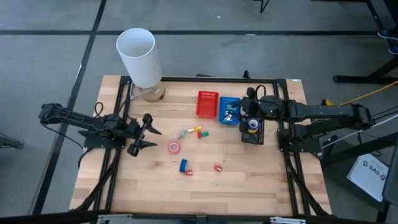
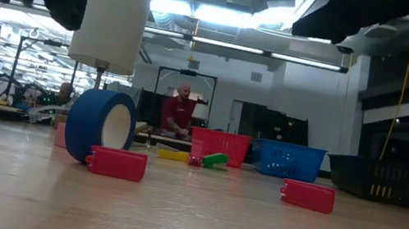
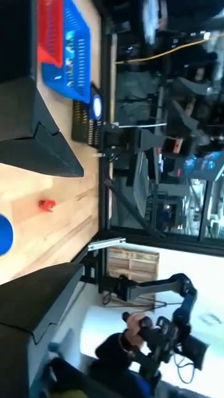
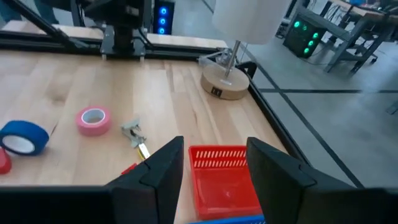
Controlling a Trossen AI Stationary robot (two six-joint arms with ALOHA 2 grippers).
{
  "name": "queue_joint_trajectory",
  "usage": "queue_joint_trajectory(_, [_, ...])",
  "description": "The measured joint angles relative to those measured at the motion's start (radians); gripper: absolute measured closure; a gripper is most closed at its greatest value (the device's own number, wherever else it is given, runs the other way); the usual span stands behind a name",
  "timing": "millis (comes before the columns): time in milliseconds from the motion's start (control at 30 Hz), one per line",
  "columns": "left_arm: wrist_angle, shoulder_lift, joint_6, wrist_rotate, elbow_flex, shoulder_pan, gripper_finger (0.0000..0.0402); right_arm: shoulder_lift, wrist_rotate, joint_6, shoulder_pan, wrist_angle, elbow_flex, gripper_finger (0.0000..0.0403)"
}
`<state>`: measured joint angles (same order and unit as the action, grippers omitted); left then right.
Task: Pick and place Stapler, Stapler remover, tape
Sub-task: Put the pink tape into the black bin
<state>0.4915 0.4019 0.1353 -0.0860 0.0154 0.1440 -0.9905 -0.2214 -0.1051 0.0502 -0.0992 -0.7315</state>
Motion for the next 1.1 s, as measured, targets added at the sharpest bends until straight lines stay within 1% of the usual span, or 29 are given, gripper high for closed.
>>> queue_joint_trajectory(167, [0.001, 0.0, 0.076, 0.009, 0.0, 0.0, 0.0167, 0.0, -0.048, 0.029, 0.0, 0.038, 0.0, 0.0226])
queue_joint_trajectory(367, [0.008, 0.0, 0.199, 0.156, 0.0, 0.0, 0.0166, -0.011, -0.049, 0.081, 0.0, 0.04, 0.0, 0.0226])
queue_joint_trajectory(433, [0.009, 0.0, 0.208, 0.194, 0.0, 0.0, 0.0167, -0.022, -0.049, 0.097, 0.0, 0.04, 0.0, 0.0226])
queue_joint_trajectory(500, [0.01, 0.0, 0.211, 0.211, 0.0, -0.001, 0.0166, -0.04, -0.049, 0.099, 0.0, 0.04, 0.0, 0.0226])
queue_joint_trajectory(567, [0.01, 0.0, 0.22, 0.202, 0.0, -0.001, 0.0167, -0.059, -0.049, 0.099, 0.0, 0.04, 0.0, 0.0226])
queue_joint_trajectory(667, [0.015, 0.0, 0.221, 0.157, 0.0, -0.001, 0.0167, -0.089, -0.048, 0.098, 0.0, 0.039, 0.0, 0.0226])
queue_joint_trajectory(833, [-0.01, 0.013, 0.179, 0.163, 0.043, -0.001, 0.0167, -0.129, -0.048, 0.098, 0.0, 0.039, 0.0, 0.0226])
queue_joint_trajectory(967, [-0.1, 0.059, 0.142, 0.163, 0.109, -0.001, 0.0167, -0.15, -0.048, 0.098, 0.0, 0.039, 0.0, 0.0226])
queue_joint_trajectory(1100, [-0.129, 0.125, 0.14, 0.161, 0.157, -0.001, 0.0167, -0.161, -0.048, 0.098, 0.0, 0.039, 0.0, 0.0226])
